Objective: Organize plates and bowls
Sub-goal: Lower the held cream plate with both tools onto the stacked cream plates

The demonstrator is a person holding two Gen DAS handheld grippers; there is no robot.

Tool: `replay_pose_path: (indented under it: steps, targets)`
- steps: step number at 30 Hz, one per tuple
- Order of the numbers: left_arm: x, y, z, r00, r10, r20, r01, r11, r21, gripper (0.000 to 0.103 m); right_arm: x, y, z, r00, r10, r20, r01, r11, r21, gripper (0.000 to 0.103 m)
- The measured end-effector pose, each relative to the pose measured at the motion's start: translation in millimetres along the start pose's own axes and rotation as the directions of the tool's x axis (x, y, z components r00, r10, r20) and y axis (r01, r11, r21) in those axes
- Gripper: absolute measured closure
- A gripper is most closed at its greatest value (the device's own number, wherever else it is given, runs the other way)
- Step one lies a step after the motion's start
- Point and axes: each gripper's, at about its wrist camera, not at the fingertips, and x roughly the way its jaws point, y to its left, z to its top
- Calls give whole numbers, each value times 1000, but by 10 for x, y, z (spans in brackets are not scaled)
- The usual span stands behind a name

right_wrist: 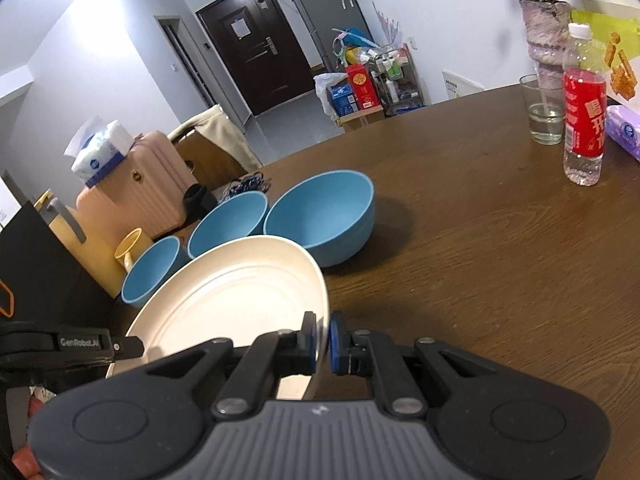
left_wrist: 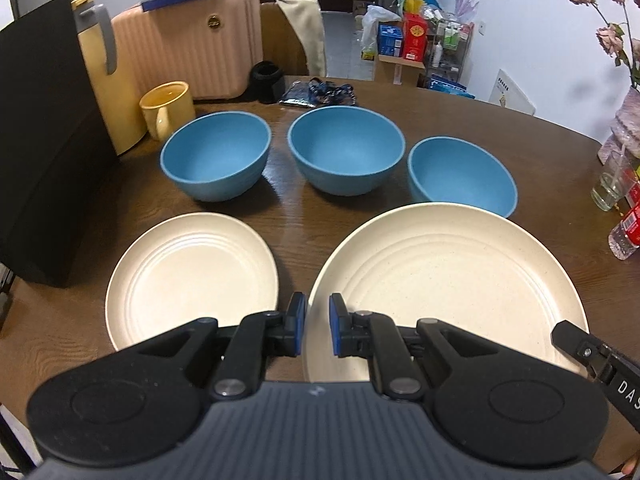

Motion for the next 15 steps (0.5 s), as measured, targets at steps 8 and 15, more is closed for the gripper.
replay_pose_path:
  steps: [8,15]
  targets:
    - [84,176,-88,1000,16,-12,-16,1000,-17,90,134,98,-127,999,10,-33,-10,1000,-11,96]
    - [154,358,-152,999,35,-21,-36,999,-34,90,232,227,-203,998,26,-54,-28,999,-32,96]
